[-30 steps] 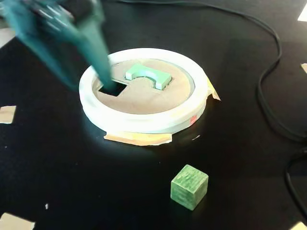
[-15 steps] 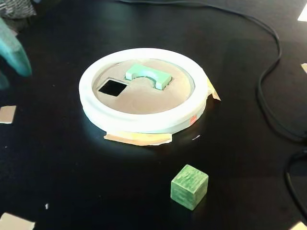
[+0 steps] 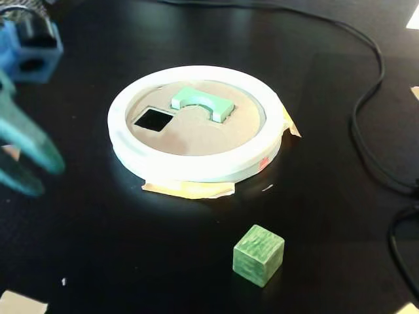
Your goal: Pick up the U shape block and drop it in corresponding U shaped hole
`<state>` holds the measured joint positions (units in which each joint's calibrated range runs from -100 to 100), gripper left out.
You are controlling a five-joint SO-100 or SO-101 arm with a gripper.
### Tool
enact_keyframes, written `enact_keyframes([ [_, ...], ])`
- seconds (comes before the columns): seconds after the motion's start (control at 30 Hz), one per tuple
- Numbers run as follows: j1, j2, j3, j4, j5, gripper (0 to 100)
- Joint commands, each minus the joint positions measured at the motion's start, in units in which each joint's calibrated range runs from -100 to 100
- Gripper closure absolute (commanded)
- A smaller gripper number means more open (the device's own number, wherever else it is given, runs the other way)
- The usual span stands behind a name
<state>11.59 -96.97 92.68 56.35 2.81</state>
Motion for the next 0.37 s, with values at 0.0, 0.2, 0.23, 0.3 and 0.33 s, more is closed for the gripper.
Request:
enact_keyframes([
  [0.0,0.4,-3.03,2.22,-1.61,0.29,56],
  [0.2,-1.1,-2.94,3.77,-1.51,0.29,57],
  [0.23,-1.1,-2.94,4.59,-1.51,0.29,57],
  [0.3,0.4,-2.94,7.05,-1.51,0.29,57],
  [0.33,0.27,-2.76,7.14,-1.51,0.29,57],
])
